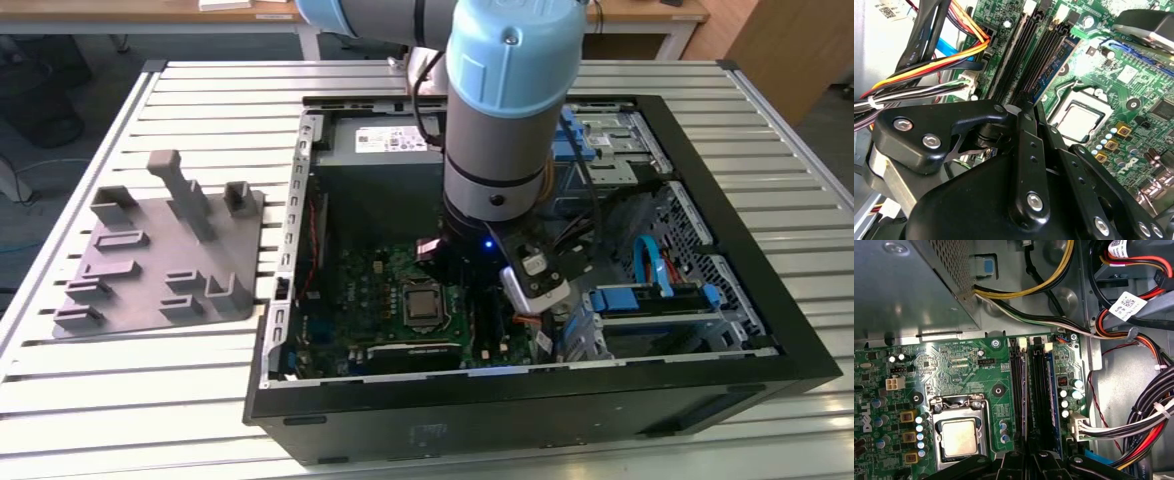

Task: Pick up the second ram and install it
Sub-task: 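Insert the second ram into the second slot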

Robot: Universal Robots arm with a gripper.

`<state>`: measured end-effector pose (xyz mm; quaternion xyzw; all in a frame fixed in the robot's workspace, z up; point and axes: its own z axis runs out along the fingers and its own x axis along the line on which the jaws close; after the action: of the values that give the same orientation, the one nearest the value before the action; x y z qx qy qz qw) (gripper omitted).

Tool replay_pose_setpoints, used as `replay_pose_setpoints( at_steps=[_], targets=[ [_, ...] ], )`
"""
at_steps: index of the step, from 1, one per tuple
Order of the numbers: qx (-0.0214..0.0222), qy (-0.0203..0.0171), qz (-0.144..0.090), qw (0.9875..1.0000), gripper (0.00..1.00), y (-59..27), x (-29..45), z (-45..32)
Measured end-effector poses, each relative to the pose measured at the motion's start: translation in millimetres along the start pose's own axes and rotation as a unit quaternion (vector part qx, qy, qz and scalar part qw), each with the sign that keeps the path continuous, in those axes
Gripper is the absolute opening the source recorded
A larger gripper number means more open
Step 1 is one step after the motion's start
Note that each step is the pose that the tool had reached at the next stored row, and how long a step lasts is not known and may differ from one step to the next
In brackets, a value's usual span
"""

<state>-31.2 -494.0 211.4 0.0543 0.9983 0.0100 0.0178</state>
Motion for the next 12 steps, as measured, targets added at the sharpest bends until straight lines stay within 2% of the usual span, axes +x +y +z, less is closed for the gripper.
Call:
replay_pose_setpoints(
  at_steps=[5,9,12],
  targets=[
    [0.0021,-0.0003,0.000,1.0000,0.14,0.1,-0.3,-3.7],
    [0.0062,-0.0005,-0.001,1.0000,0.14,0.2,-0.7,-5.8],
    [0.0069,0.0014,-0.003,1.0000,0.14,0.3,-2.3,-5.8]
  ],
)
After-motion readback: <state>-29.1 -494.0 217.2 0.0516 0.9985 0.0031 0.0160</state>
